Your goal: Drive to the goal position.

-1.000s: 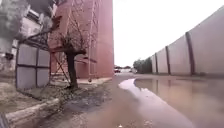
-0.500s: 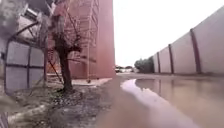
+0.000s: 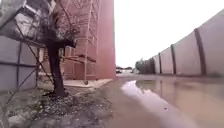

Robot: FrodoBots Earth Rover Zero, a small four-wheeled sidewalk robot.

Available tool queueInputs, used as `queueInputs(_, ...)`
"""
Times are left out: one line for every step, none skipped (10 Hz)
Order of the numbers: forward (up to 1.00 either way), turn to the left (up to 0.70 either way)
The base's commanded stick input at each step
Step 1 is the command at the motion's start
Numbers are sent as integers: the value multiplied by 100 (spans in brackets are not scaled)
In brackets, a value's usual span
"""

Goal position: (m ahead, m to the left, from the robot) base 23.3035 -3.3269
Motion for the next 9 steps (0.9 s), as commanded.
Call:
queueInputs(85, 0)
queueInputs(85, 0)
queueInputs(85, 0)
queueInputs(85, 0)
queueInputs(85, 0)
queueInputs(85, 0)
queueInputs(85, -23)
queueInputs(85, -27)
queueInputs(85, -15)
